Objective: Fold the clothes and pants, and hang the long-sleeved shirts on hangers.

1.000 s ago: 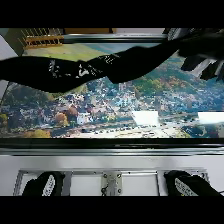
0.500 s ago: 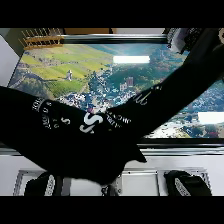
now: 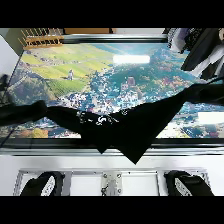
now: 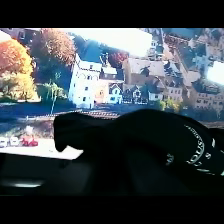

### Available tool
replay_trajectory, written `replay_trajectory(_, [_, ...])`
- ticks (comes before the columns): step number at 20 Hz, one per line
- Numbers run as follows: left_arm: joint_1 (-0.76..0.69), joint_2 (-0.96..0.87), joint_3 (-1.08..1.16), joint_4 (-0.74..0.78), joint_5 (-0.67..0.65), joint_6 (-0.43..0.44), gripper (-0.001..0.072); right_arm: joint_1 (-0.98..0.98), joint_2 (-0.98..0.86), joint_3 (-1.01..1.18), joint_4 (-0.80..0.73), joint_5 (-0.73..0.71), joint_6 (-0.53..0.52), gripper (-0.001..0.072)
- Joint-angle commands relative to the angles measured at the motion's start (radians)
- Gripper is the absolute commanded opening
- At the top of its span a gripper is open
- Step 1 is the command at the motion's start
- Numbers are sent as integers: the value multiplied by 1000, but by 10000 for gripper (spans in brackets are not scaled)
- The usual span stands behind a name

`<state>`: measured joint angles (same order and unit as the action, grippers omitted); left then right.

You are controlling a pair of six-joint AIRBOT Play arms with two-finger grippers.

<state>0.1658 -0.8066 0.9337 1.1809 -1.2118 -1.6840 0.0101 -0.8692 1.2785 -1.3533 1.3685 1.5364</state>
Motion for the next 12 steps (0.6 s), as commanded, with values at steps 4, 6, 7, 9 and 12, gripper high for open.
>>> replay_trajectory(4, [-40, -349, 111, -2, 135, 28, 623, 1, -68, -132, 3, -35, 6, 8])
replay_trajectory(6, [-50, -362, 85, -6, 41, 61, 623, 1, -68, -132, 3, -37, 6, 8])
replay_trajectory(7, [-69, -357, 37, -5, 14, 64, 623, 1, -68, -132, 4, -37, 6, 8])
replay_trajectory(9, [-134, -338, -85, -40, 29, 64, 623, 1, -68, -132, 11, -37, 6, 8])
replay_trajectory(12, [-274, -335, -223, -111, 198, 64, 623, 1, -68, -132, 14, -37, 6, 9])
